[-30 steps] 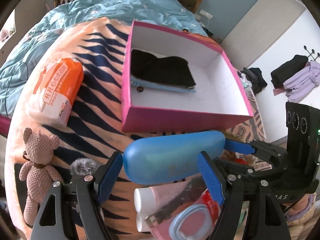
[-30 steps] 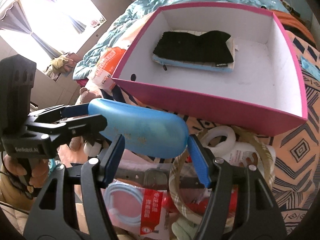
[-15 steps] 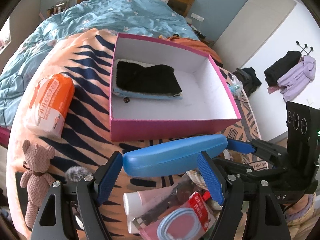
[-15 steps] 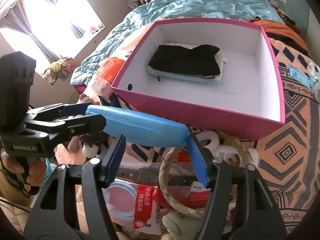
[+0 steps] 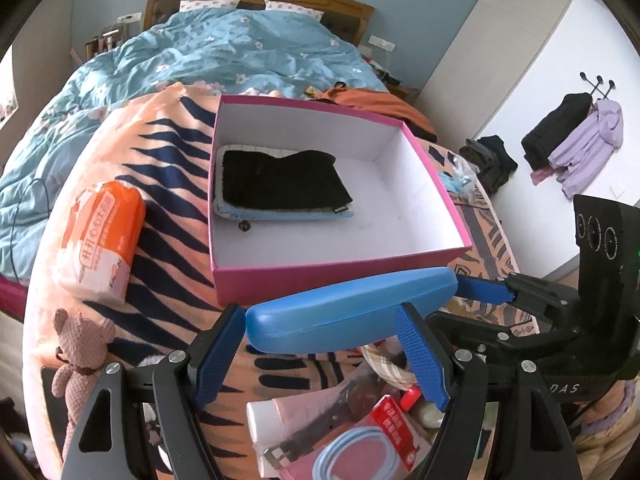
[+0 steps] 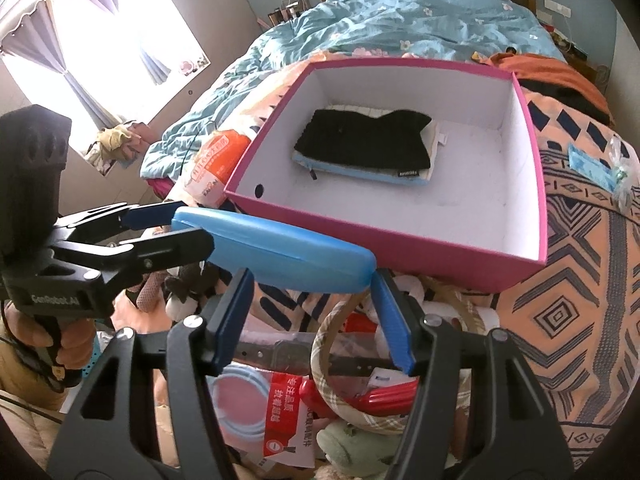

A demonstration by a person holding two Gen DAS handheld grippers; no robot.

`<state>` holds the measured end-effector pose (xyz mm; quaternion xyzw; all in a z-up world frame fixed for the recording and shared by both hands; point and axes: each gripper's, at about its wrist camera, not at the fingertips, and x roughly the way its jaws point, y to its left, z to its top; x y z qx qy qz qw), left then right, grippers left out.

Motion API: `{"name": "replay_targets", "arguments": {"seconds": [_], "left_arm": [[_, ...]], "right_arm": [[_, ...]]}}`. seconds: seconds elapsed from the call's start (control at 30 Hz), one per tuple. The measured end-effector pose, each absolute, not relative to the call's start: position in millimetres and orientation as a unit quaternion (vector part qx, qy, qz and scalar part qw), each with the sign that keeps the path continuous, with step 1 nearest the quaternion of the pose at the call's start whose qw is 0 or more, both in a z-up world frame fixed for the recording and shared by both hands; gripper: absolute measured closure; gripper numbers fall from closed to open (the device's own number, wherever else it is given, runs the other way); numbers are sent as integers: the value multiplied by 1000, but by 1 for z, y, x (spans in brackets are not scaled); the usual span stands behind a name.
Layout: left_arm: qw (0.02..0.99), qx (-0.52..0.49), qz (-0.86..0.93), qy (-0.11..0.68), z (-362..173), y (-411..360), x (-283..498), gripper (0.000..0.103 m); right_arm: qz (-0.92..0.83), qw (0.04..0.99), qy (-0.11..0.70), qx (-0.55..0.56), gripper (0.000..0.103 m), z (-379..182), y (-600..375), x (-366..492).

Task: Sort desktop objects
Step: 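Carry the glasses case over the rim and lower it into the box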

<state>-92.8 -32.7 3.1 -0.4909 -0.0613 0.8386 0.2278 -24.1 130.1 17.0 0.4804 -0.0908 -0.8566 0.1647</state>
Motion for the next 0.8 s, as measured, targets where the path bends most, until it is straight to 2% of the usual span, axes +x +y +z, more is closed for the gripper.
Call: {"name": "replay_targets", "arguments": {"seconds": [0.8], "left_arm": [[232, -470, 850, -55, 25, -22, -119, 25]], "right_arm": [[-870, 168, -84, 457, 40, 42, 144, -44]]}}
